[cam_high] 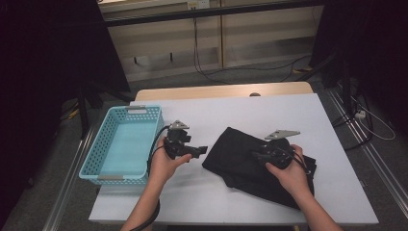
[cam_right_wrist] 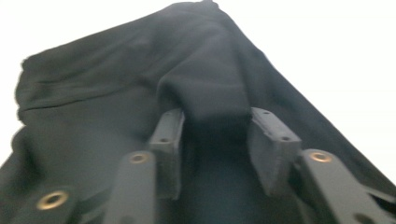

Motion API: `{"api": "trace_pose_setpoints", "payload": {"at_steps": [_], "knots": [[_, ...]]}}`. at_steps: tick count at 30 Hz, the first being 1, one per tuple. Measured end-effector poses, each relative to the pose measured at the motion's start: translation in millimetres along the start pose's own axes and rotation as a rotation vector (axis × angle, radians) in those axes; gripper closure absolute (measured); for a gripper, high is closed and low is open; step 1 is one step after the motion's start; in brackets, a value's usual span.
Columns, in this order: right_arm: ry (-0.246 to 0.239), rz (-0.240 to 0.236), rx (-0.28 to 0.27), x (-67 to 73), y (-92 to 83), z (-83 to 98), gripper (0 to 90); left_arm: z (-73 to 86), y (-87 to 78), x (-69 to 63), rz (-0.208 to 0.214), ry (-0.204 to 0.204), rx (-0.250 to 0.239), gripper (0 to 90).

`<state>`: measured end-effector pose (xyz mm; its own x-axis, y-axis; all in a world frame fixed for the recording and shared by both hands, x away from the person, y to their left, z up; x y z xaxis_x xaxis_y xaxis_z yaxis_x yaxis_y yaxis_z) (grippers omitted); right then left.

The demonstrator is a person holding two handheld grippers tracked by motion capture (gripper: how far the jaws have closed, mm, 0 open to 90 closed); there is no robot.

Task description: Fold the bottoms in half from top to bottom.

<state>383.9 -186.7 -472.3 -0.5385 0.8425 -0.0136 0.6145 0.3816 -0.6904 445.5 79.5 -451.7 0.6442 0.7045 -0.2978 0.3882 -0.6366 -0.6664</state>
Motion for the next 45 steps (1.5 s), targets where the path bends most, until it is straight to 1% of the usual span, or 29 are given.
{"api": "trace_pose_setpoints", "payload": {"at_steps": [1,3,5,6,7,9,10,12,13,14,16,17,18,20,21,22,23,24,26,28,30,32,33,35,37,38,40,43,45], "knots": [[0.006,0.008,-0.011,-3.3,-2.8,0.1,52.2,0.0,0.7,-0.3,-0.005,-0.001,-0.006,15.3],[0.021,0.016,-0.029,-7.9,-8.0,-2.4,49.2,-0.1,0.0,-0.3,-0.001,0.005,-0.001,15.3],[0.024,0.018,-0.048,-10.2,-10.3,-5.6,48.0,-0.3,-0.2,0.2,-0.005,0.003,-0.005,15.2],[0.026,0.022,-0.052,-11.0,-10.4,-6.8,45.7,-0.1,-0.2,0.3,-0.003,0.001,-0.005,15.2],[0.024,0.013,-0.059,-11.1,-8.3,-8.2,43.7,0.3,-0.5,0.9,-0.001,0.005,0.002,15.2],[0.026,-0.011,-0.051,-9.8,-3.6,-8.1,42.4,0.4,-0.1,1.4,-0.009,0.007,-0.002,15.2],[0.023,-0.021,-0.045,-8.6,-0.3,-7.9,41.4,0.3,-0.3,1.2,-0.005,0.006,0.001,15.2],[0.013,-0.037,-0.047,-6.5,4.8,-8.8,39.5,-0.4,-0.4,1.0,-0.007,0.007,-0.004,15.3],[0.015,-0.04,-0.043,-6.0,6.8,-8.7,39.5,-0.6,-0.2,0.7,-0.005,0.007,-0.004,15.3],[0.005,-0.029,-0.027,-6.4,9.8,-7.6,39.5,-0.6,0.1,0.3,-0.002,0.007,-0.004,15.3],[-0.003,-0.002,0.015,-11.2,18.6,-3.4,41.7,0.0,1.2,0.1,-0.005,0.005,-0.006,15.3],[0.005,0.005,0.031,-13.4,21.4,-1.4,42.1,0.7,1.3,0.3,-0.004,0.006,-0.001,15.3],[0.017,-0.001,0.048,-16.0,24.7,0.7,46.3,1.2,0.8,1.1,-0.001,0.012,0.009,15.3],[0.054,-0.013,0.063,-20.2,28.6,4.1,54.0,1.2,1.4,2.2,-0.007,0.003,-0.002,15.4],[0.062,-0.021,0.05,-21.4,29.0,3.9,61.6,1.2,1.3,2.7,-0.008,0.002,-0.002,15.4],[0.057,-0.031,0.042,-21.8,29.1,3.4,63.0,1.3,1.3,3.3,-0.011,0.001,-0.002,15.4],[0.057,-0.028,0.041,-22.1,28.7,3.3,66.5,1.4,1.3,3.5,-0.012,0.002,-0.002,15.4],[0.047,-0.037,0.04,-21.3,28.0,3.3,73.6,1.3,1.1,3.6,-0.012,0.002,-0.001,15.3],[0.052,-0.062,0.02,-20.0,25.2,1.3,78.9,0.9,0.1,3.0,-0.009,0.004,0.001,15.4],[0.051,-0.071,0.001,-19.6,20.9,-1.3,80.0,0.0,-0.4,2.5,-0.011,0.005,-0.008,15.4],[0.041,-0.064,-0.013,-20.4,15.2,-3.7,80.7,-0.2,-1.5,2.3,-0.011,0.016,0.0,15.4],[0.031,-0.047,-0.025,-23.4,10.6,-5.1,80.3,0.1,-1.6,2.2,-0.011,0.014,0.002,15.4],[0.028,-0.032,-0.029,-25.5,9.2,-5.0,78.8,0.2,-1.5,2.2,-0.011,0.014,0.001,15.4],[0.025,-0.005,-0.025,-28.7,8.8,-3.8,65.9,0.6,-1.7,2.3,-0.01,0.016,0.007,15.4],[0.013,0.033,-0.013,-31.7,7.9,-2.2,59.5,0.3,-1.7,2.6,-0.016,0.018,0.003,15.3],[0.018,0.037,-0.019,-31.6,6.7,-2.4,55.3,0.1,-1.9,3.2,-0.021,0.023,0.001,15.2],[0.017,0.038,-0.031,-31.0,4.2,-3.2,46.9,0.3,-1.6,4.3,-0.029,0.019,-0.003,15.2],[-0.002,0.023,-0.032,-27.0,-2.2,-2.0,42.1,1.2,-2.4,6.7,-0.033,0.029,0.011,14.8],[-0.012,-0.001,-0.042,-23.2,-7.6,-0.5,38.2,1.4,-2.9,7.2,-0.032,0.027,0.011,14.6]]}}
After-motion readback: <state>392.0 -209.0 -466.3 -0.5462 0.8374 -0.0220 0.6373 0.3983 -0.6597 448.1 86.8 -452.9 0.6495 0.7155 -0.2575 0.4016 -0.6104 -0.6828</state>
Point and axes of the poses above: each handheld gripper's, and its own axes: y roughly forward along the jaws, z roughly out of its underside, x roughly to its left, the point moved 6 cm from there along y, roughly forward along the jaws, and after that the axes turned 9 degrees about -y, right-handed, at the moved point
